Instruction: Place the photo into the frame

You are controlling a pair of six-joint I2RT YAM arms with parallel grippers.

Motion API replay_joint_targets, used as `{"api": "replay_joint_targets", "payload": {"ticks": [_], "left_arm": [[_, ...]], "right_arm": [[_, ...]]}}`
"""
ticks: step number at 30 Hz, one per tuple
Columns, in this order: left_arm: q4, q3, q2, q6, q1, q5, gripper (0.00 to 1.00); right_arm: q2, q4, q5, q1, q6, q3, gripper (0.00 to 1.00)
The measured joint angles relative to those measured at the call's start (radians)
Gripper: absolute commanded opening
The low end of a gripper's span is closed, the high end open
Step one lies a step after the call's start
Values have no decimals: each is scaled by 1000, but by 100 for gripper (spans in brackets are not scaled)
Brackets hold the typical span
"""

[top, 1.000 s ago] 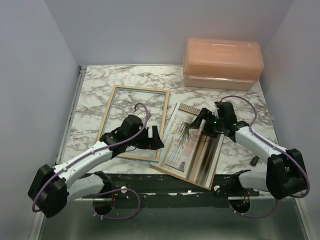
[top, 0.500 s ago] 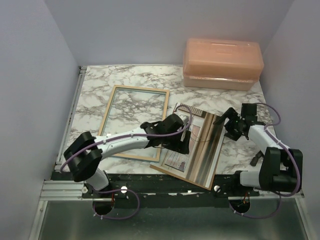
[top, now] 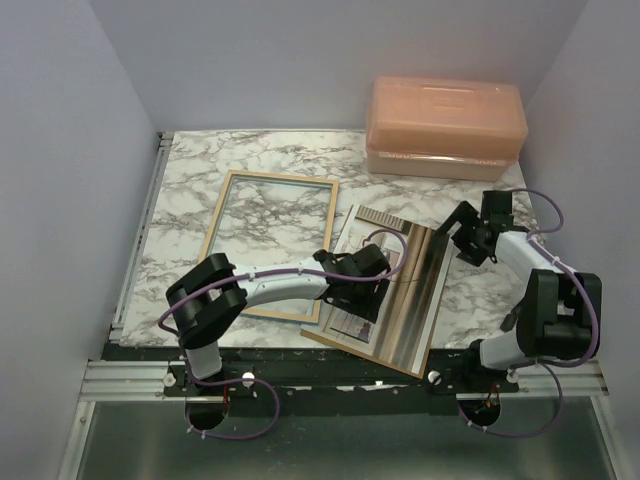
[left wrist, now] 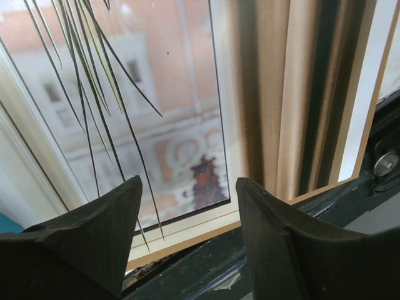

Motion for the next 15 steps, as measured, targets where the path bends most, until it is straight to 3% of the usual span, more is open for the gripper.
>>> {"api": "replay_joint_targets", "payload": {"ticks": [15], "left_arm": [[-35,13,49,-23,2,-25,55]], "right_arm": [[185,59,21,0,-35,138,92]]}}
